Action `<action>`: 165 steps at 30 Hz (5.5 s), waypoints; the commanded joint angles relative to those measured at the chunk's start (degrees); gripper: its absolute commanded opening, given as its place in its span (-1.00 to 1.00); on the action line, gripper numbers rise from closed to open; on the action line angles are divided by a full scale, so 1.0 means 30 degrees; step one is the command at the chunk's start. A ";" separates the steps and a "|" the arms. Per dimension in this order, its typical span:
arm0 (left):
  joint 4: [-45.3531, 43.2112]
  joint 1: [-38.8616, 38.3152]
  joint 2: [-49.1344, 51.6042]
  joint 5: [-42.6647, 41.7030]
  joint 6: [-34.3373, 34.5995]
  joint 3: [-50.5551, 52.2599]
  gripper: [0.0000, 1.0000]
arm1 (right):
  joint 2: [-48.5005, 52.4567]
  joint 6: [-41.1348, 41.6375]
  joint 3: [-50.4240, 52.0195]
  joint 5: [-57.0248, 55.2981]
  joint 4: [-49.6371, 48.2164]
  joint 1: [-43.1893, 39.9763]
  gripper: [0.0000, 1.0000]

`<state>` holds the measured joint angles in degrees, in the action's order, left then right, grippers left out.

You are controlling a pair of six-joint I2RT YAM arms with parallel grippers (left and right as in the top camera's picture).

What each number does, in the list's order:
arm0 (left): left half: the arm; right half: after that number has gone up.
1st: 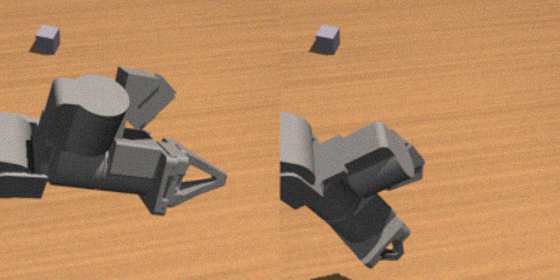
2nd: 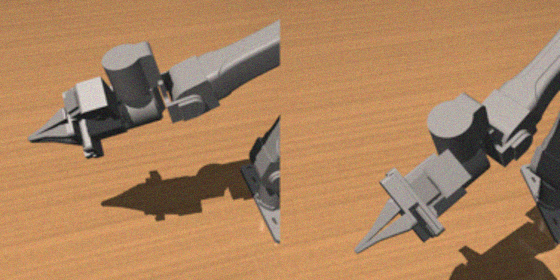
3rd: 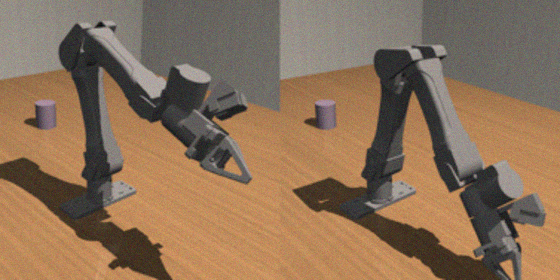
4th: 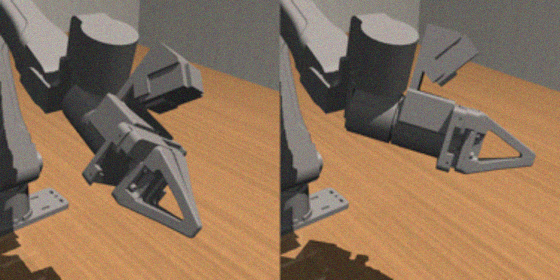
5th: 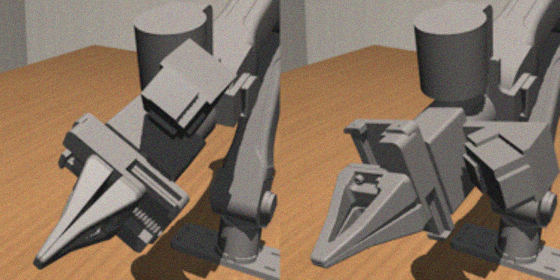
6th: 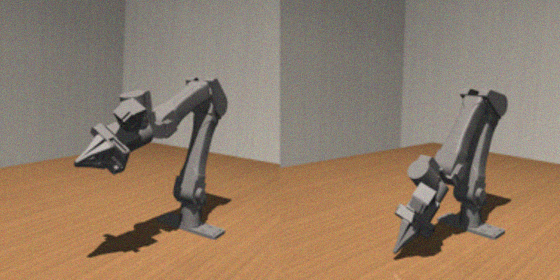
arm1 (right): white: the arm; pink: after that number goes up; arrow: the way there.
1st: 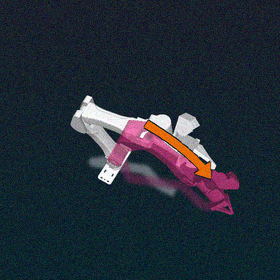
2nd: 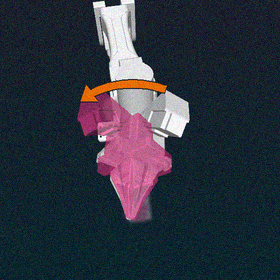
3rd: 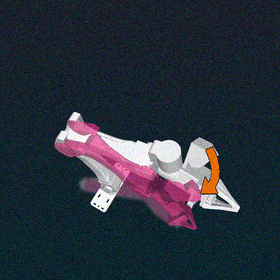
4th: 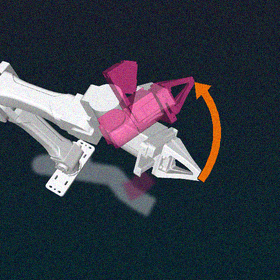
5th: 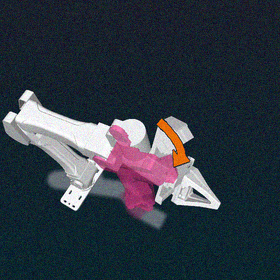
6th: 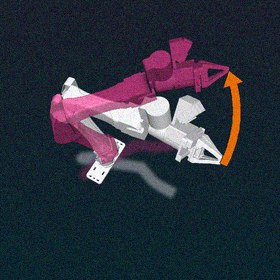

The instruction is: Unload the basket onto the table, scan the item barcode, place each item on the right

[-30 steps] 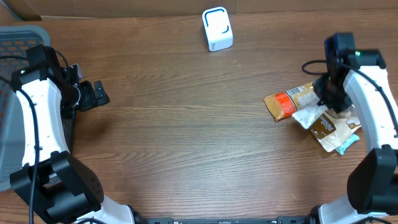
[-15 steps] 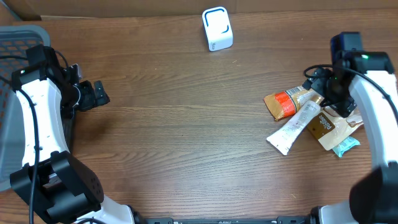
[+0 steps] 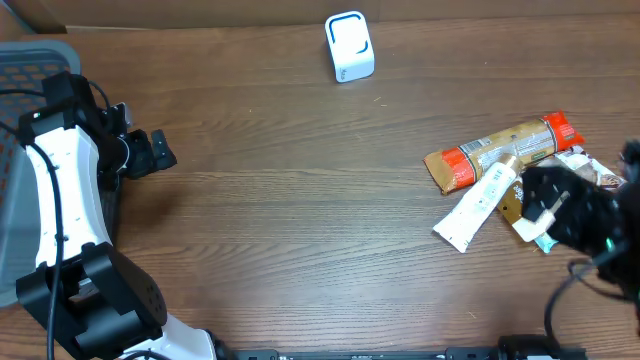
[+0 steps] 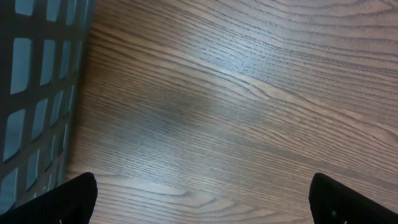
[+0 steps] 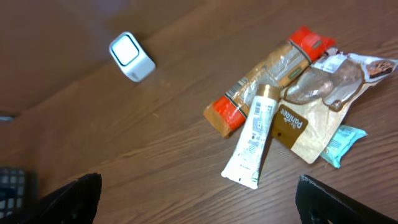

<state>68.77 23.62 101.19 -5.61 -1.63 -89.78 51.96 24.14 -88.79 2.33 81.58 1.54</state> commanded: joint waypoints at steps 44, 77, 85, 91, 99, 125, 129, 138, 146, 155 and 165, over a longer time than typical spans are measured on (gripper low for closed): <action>-0.0015 -0.0022 0.0131 -0.0073 0.0255 -0.0233 0.99 | -1.3755 -0.1581 2.4669 -0.4408 -2.3707 0.1632 1.00; -0.0015 -0.0022 0.0131 -0.0073 0.0255 -0.0233 0.99 | -1.7267 -0.5071 2.9449 -0.2025 -2.5733 0.1625 1.00; -0.0015 0.0095 0.0080 -0.0058 0.0255 -0.0233 0.99 | -1.7267 -0.5078 2.9449 -0.2025 -2.5733 0.1625 1.00; -0.0015 -0.0321 -0.1311 -0.0058 0.0255 -0.0233 0.99 | -1.7267 -0.5071 2.9449 -0.2025 -2.5733 0.1625 1.00; -0.0015 -0.3891 -0.5180 -0.0058 0.0255 0.0262 0.99 | -1.7267 -0.5071 2.9449 -0.2025 -2.5733 0.1625 1.00; -2.2294 -0.6295 -2.4808 -0.3861 -0.2506 2.3088 0.99 | -1.7267 -0.5078 2.9449 -0.2025 -2.5733 0.1625 1.00; -2.5427 -0.6426 -2.7685 -0.3934 -0.3031 2.6804 0.99 | -1.7267 -0.5078 2.9449 -0.2025 -2.5733 0.1625 1.00; -2.4013 -0.7074 -3.1897 -0.2769 -0.5042 2.9827 0.99 | -1.7267 -0.5078 2.9449 -0.2025 -2.5733 0.1625 1.00; -2.1872 -0.7176 -3.3667 -0.2470 -0.4248 2.9827 0.99 | -1.7267 -0.5071 2.9449 -0.2025 -2.5733 0.1625 1.00; -2.1872 -0.7162 -3.3645 -0.2499 -0.4240 2.9827 0.99 | -1.7267 -0.5078 2.9449 -0.2025 -2.5733 0.1625 1.00; -2.1872 -0.7169 -3.3645 -0.2499 -0.4240 2.9827 0.99 | -1.7267 -0.5078 2.9449 -0.2025 -2.5733 0.1625 1.00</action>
<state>3.07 2.59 0.91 -13.89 -15.00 -0.49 0.84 8.99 -1.06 -3.81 4.69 6.11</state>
